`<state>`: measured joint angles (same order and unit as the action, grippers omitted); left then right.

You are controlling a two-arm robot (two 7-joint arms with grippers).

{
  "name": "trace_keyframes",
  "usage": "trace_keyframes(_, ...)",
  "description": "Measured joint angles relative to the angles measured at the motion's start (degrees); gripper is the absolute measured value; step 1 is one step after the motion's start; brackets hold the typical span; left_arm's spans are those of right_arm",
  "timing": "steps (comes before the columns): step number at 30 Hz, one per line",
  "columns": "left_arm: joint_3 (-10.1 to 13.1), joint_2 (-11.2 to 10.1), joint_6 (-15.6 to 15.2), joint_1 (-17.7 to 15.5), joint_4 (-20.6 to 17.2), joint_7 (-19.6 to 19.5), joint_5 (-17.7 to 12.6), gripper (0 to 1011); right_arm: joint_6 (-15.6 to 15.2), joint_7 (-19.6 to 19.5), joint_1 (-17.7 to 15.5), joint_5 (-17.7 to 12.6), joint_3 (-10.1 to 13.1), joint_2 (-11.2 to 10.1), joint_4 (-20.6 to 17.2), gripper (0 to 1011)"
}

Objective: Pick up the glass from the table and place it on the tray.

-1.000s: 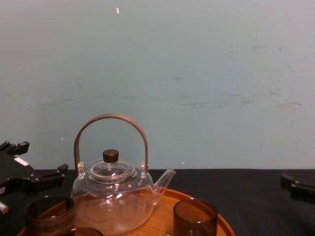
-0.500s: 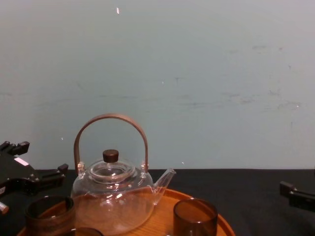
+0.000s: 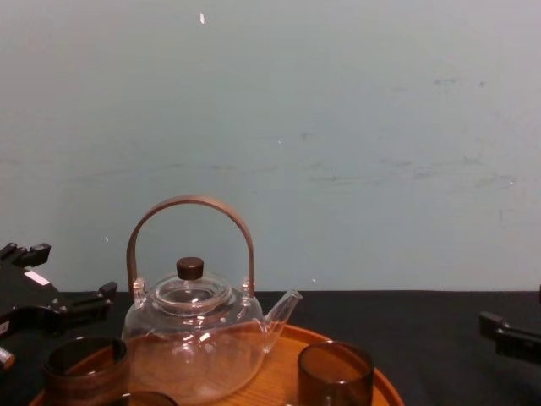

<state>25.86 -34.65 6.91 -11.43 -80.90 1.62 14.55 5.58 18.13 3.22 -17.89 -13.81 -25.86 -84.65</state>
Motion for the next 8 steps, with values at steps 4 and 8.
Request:
trace_keyframes(4, 0.0, 0.0, 0.0, 0.0, 0.0, 0.0, 0.0, 1001, -0.01, 0.0, 0.0, -0.03, -0.03, -0.02, -0.03, 1002)
trace_keyframes(8, 0.0, 0.0, 0.0, 0.0, 0.0, 0.0, 0.0, 1001, -0.03, 0.0, 0.0, -0.07, -0.06, -0.04, -0.05, 1003)
